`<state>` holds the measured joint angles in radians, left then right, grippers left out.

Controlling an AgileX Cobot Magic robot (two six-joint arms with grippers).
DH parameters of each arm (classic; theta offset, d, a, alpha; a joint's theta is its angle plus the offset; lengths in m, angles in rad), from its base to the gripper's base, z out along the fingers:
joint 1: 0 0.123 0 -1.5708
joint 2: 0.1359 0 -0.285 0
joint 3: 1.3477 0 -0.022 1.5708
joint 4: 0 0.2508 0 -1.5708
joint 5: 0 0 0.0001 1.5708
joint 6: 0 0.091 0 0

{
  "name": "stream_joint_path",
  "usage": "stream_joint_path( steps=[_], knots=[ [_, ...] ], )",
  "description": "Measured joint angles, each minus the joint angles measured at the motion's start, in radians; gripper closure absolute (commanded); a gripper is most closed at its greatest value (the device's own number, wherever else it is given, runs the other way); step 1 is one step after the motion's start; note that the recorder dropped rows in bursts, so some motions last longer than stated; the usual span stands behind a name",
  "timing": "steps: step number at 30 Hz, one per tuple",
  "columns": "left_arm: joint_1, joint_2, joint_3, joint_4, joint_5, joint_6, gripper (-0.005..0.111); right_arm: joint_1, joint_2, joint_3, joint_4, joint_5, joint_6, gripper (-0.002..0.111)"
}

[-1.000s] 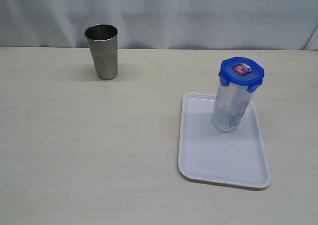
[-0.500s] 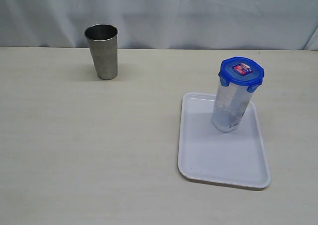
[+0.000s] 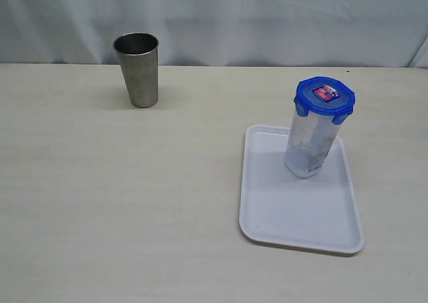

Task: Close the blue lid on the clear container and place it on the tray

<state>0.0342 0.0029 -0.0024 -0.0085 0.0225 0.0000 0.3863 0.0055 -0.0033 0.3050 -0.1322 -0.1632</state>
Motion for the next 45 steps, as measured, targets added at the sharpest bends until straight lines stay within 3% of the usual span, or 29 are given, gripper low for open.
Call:
stream_joint_path(
  steps=[16,30,45],
  knots=[
    [0.000,0.000,0.000,0.094,0.280,0.000,0.107,0.000,0.000,0.000,0.000,0.000,0.000,0.104],
    [0.000,0.000,0.000,0.098,0.289,0.047,0.107,0.000,0.000,0.000,0.000,0.000,0.000,0.104],
    [0.000,0.000,0.000,0.000,0.289,0.143,0.107,0.000,0.000,0.000,0.000,0.000,0.000,0.104]
  ],
)
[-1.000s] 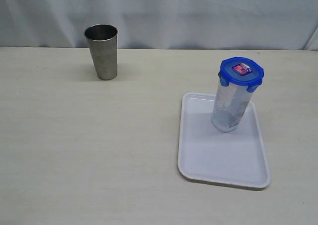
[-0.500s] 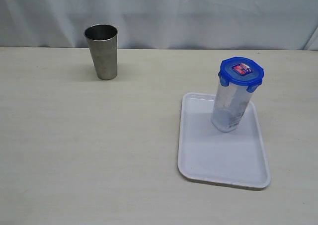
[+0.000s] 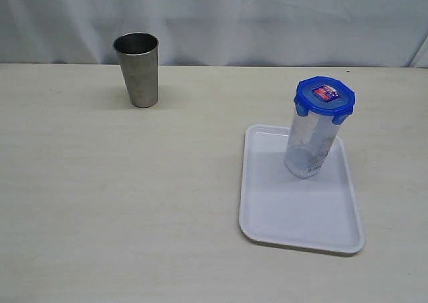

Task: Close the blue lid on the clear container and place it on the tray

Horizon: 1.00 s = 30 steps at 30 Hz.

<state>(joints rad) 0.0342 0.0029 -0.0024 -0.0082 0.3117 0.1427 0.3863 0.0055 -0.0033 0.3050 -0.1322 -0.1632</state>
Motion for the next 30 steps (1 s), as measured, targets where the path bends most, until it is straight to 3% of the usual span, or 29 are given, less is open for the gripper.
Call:
stream_joint_path(
  steps=[30],
  knots=[
    [0.000,0.000,0.000,-0.023,0.000,0.010,0.107,0.000,0.000,0.000,0.000,0.000,0.000,0.104]
  ],
)
